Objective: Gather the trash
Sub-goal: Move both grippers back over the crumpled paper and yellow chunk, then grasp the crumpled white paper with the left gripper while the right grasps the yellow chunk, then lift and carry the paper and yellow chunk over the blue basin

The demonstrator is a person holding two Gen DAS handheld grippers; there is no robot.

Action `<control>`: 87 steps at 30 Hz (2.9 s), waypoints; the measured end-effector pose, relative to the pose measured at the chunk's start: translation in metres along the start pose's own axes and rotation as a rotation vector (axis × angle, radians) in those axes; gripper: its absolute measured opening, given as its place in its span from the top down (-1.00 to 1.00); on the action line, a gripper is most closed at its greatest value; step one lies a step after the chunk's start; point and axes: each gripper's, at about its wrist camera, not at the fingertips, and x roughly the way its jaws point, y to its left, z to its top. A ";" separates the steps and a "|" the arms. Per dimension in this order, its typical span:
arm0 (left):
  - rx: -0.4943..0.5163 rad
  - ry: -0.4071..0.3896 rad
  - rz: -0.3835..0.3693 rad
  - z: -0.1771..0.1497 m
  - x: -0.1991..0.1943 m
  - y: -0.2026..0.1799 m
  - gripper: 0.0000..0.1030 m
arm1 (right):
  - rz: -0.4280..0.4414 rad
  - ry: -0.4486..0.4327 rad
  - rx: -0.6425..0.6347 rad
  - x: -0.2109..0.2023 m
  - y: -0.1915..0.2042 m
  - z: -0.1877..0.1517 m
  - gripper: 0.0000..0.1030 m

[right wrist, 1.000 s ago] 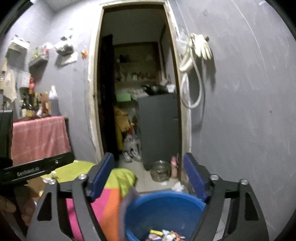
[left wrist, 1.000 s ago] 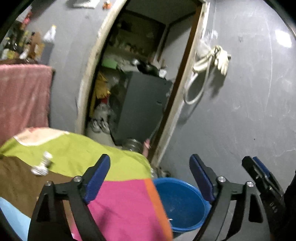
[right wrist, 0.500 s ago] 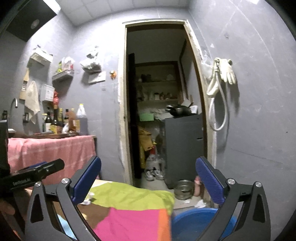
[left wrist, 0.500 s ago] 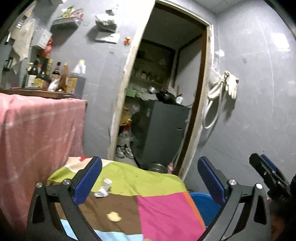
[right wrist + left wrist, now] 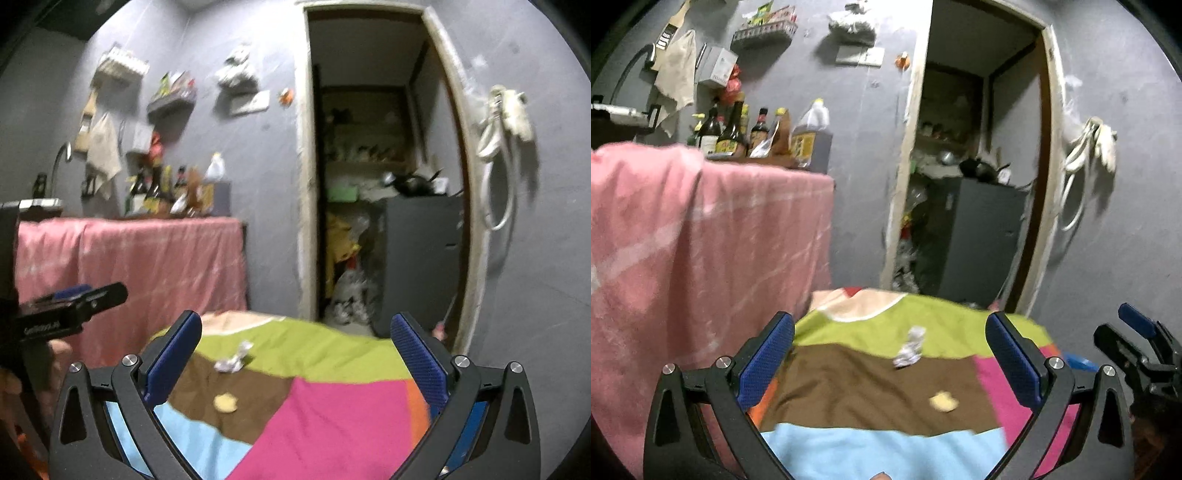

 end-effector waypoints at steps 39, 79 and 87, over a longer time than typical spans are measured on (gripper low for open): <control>-0.005 0.456 -0.089 -0.039 0.162 0.030 -0.95 | 0.316 0.681 -0.025 0.170 0.014 -0.085 0.64; 0.065 0.213 -0.210 -0.011 0.107 -0.058 0.84 | 0.156 0.264 0.052 0.067 -0.043 -0.031 0.83; 0.049 -0.009 -0.262 0.022 0.058 -0.099 0.84 | 0.034 0.021 0.011 0.004 -0.061 0.010 0.83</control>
